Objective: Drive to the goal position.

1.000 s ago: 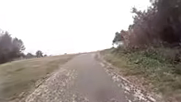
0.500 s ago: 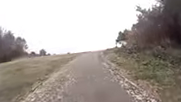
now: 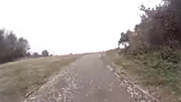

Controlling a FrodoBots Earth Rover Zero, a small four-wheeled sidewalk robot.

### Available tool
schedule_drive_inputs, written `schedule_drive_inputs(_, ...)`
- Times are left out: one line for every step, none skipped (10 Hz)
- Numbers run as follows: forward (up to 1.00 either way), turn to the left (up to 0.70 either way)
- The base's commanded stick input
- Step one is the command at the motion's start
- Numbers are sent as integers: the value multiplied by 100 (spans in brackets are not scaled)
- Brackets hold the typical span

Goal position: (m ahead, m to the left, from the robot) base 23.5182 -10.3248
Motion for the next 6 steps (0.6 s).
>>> schedule_drive_inputs(60,0)
schedule_drive_inputs(60,0)
schedule_drive_inputs(60,0)
schedule_drive_inputs(60,0)
schedule_drive_inputs(60,0)
schedule_drive_inputs(60,0)
